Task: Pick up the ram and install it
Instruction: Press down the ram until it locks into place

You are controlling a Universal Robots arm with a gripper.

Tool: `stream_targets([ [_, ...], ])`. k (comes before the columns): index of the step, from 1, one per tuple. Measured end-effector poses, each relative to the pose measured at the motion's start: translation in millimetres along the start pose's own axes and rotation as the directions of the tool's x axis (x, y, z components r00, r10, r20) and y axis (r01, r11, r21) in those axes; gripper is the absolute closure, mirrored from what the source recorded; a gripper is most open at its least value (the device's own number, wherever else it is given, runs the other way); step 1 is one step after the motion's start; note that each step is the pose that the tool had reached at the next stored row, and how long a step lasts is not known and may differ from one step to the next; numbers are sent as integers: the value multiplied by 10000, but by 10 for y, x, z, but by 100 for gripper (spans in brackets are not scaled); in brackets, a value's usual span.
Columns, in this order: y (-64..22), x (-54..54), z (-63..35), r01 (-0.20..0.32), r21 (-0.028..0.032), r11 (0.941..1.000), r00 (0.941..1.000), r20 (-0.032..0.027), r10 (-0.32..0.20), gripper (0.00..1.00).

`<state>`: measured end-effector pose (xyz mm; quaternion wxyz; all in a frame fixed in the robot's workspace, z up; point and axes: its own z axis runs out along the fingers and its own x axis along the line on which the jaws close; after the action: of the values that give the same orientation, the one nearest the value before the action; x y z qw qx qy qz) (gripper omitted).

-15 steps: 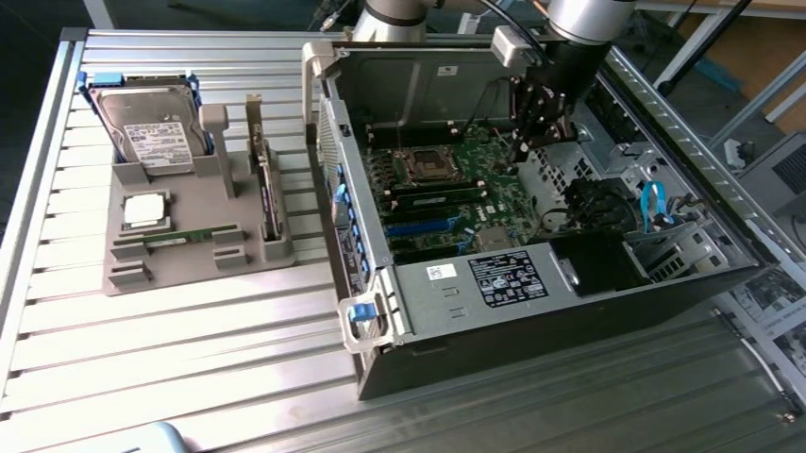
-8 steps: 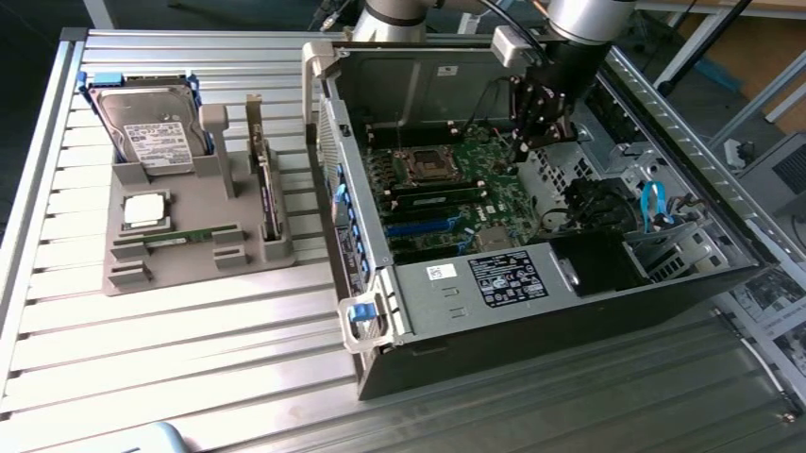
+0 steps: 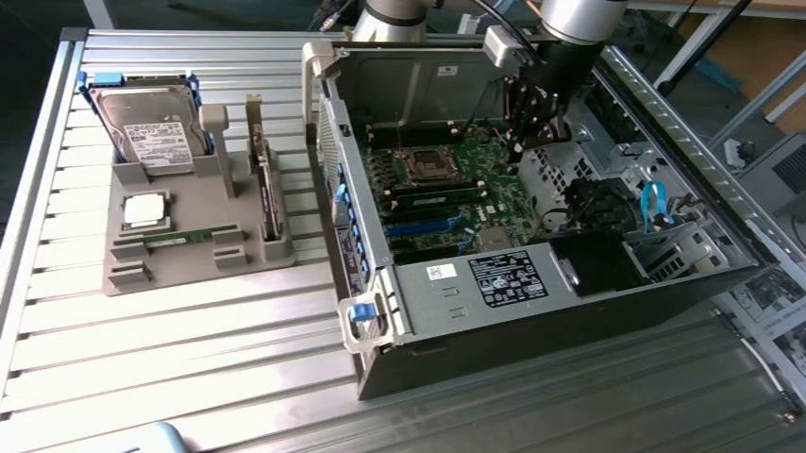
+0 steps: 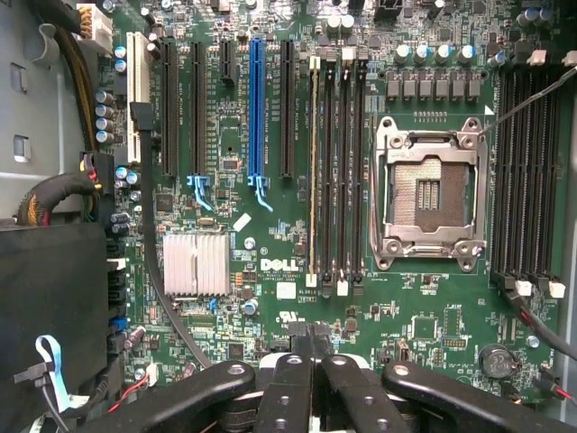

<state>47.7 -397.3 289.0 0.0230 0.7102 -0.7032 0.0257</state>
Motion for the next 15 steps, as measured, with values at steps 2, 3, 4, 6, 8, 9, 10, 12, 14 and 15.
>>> stream_targets([
  [2, 0, 0, 0, 0, 0, 10000, 10000, 0, 0, 89],
  [3, 0, 0, 0, 0, 0, 10000, 10000, 0, 0, 89],
  [4, 0, 0, 0, -1, 1, 10000, 10000, 0, 1, 89],
  [6, 0, 0, 0, -1, 0, 10000, 10000, 0, 1, 89],
  [8, 0, 0, 0, 0, 1, 10000, 10000, -1, 0, 89],
  [9, 0, 0, 0, 0, 0, 10000, 10000, -1, 0, 89],
  [10, 0, 0, 0, 0, 0, 10000, 10000, 0, 0, 89],
  [12, 0, 0, 0, 0, 0, 10000, 10000, -1, 0, 89],
  [14, 0, 0, 0, -27, -2, 10000, 10000, -1, 27, 89],
  [15, 1, 0, 0, -118, -8, 9999, 9999, -3, 118, 89],
])
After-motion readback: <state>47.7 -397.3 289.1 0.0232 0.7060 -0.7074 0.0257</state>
